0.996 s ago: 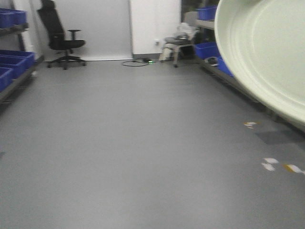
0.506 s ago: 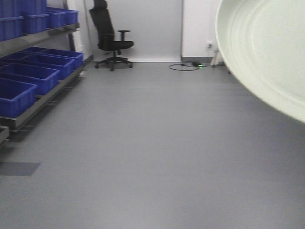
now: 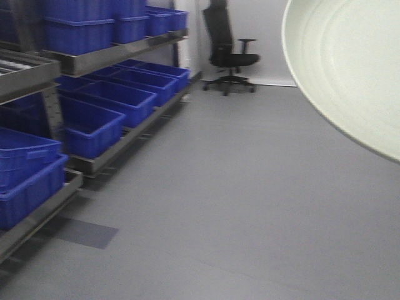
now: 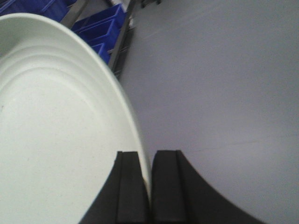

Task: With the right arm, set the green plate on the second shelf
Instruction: 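Drive the base toward the shelf rack of blue bins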

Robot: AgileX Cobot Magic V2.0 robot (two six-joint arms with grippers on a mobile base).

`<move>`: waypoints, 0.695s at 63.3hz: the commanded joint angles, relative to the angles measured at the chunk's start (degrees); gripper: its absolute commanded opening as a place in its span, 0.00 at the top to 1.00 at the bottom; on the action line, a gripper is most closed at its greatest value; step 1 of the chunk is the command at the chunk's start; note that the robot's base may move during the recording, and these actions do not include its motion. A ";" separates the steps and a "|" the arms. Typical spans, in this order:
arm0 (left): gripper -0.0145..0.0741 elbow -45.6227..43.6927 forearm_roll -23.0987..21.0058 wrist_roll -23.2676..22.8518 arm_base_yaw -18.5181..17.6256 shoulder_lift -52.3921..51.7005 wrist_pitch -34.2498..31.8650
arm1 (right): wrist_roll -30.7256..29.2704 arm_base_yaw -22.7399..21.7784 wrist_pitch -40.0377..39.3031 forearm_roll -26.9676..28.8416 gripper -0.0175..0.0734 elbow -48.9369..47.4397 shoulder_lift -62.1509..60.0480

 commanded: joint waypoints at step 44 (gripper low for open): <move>0.69 2.34 -0.47 -0.19 -0.40 -1.05 -5.08 | 0.03 -0.42 -6.17 -0.94 0.75 -1.72 0.64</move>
